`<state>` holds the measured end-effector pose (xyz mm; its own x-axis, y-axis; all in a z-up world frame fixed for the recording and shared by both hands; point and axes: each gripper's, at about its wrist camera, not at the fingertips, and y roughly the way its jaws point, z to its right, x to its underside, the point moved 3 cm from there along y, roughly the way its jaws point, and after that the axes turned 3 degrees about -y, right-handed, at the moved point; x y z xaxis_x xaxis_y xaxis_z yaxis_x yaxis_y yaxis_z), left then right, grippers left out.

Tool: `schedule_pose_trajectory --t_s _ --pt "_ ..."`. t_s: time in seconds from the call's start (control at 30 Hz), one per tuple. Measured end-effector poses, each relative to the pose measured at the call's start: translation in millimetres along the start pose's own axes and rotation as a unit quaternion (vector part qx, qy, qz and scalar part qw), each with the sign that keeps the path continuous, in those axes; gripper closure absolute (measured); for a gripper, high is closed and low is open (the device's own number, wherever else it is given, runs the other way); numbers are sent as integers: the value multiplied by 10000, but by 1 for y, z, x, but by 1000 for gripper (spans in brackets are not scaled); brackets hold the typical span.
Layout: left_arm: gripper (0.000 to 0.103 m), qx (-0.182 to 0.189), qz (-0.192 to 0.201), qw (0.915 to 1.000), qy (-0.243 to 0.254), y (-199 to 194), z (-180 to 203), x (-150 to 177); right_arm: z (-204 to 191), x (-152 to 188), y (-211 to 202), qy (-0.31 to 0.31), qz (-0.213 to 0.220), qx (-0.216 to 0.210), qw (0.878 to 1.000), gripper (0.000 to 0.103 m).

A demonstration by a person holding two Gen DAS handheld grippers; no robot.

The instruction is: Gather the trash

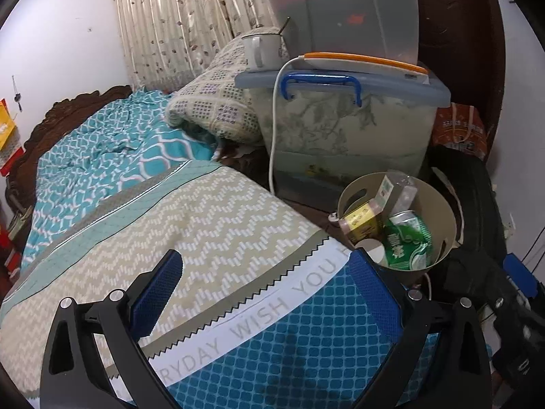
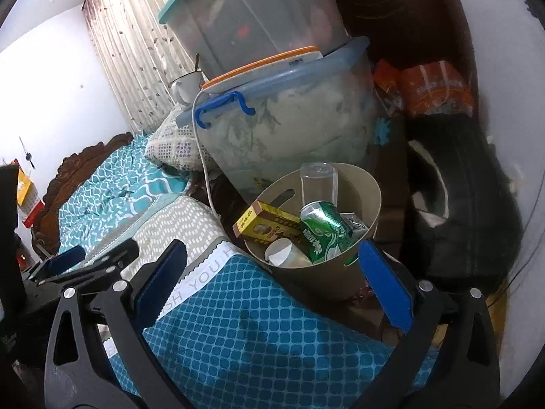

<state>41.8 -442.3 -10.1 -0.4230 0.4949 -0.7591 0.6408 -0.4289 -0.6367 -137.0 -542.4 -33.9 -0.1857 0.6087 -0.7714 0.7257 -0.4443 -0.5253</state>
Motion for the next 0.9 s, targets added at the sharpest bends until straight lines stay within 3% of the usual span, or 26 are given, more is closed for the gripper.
schedule_pose_trajectory --t_s 0.3,0.9 --pt "9 62 157 9999 -27 -21 -24 13 -26 29 -28 -108 69 131 9998 3" --pt "9 -52 543 9980 -319 -120 -107 58 -88 63 -107 -421 591 133 9973 3"
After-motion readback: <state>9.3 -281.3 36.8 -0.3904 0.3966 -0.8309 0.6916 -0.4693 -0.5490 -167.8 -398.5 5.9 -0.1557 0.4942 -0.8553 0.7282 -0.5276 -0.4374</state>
